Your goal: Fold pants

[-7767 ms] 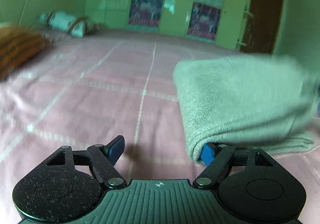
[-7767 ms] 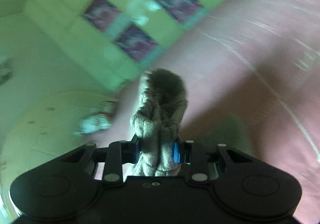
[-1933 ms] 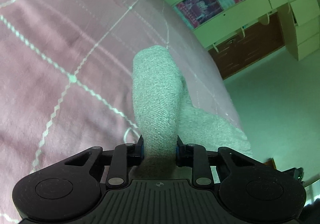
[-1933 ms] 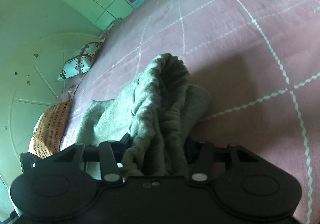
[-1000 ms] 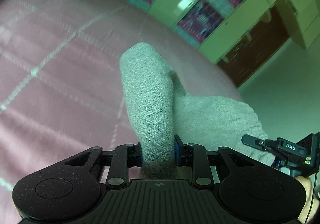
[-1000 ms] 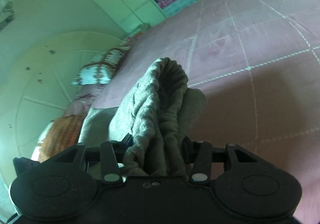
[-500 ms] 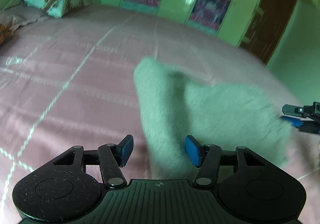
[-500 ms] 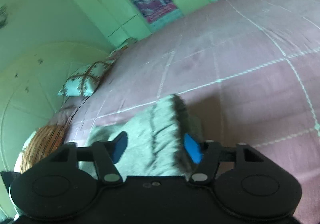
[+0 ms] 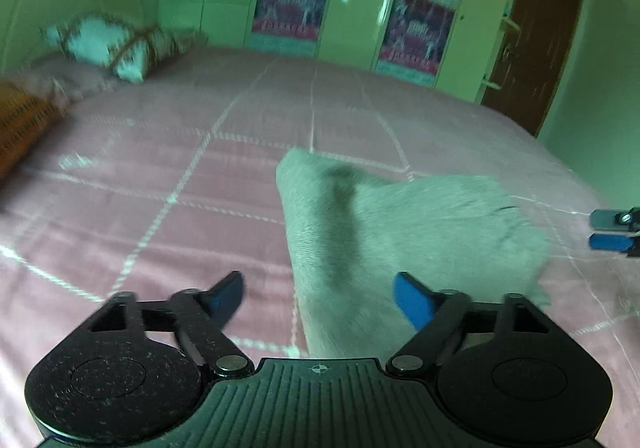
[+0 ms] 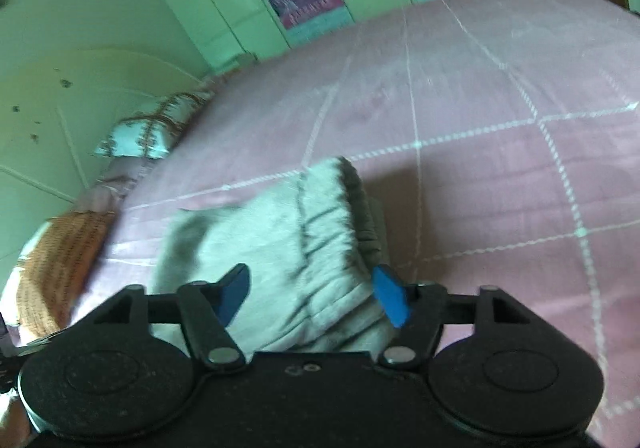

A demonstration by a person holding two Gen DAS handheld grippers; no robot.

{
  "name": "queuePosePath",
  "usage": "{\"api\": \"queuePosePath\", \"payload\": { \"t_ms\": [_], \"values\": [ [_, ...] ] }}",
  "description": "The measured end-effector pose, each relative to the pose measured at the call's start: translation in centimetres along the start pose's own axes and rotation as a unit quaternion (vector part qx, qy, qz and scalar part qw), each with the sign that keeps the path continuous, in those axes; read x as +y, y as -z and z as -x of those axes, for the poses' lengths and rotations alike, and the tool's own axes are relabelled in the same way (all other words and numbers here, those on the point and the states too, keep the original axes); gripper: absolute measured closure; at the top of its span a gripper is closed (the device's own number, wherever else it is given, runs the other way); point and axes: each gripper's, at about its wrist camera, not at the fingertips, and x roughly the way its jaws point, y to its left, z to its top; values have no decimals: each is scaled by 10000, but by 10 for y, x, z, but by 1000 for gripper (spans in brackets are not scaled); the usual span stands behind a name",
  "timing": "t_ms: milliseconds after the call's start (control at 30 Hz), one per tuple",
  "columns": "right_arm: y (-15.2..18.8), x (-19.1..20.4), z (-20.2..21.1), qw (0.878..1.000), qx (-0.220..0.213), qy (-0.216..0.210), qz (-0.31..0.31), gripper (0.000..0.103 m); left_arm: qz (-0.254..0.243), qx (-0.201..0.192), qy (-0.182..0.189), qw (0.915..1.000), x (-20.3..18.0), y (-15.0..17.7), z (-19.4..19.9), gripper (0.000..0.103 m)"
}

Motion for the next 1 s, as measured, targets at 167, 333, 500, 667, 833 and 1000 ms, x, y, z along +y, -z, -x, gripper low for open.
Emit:
{"api": "queuePosePath", "payload": {
  "t_ms": [167, 333, 500, 667, 833, 1000],
  "values": [
    [26, 30, 88, 9982, -297, -88, 520, 17, 22, -380, -50, 9993, -5, 29, 88, 0],
    [76, 51, 179, 9943, -762, -35, 747, 10, 178, -558, -107, 9982, -8, 67, 158, 0],
    [135, 74, 243, 9876, -1091, 153, 1115, 7, 128, -1050, -46, 9944, -25, 102, 234, 0],
    [175, 84, 279, 9827, -1346, 277, 1240, 7, -3, -1316, -117, 9912, -53, 132, 281, 0],
    [202, 91, 300, 9805, -1425, 276, 1322, 7, -48, -1399, -80, 9901, -80, 155, 308, 0],
    [211, 107, 317, 9762, -1413, 361, 1608, 6, -428, -1655, -192, 9851, -117, 150, 340, 0]
  ]
}}
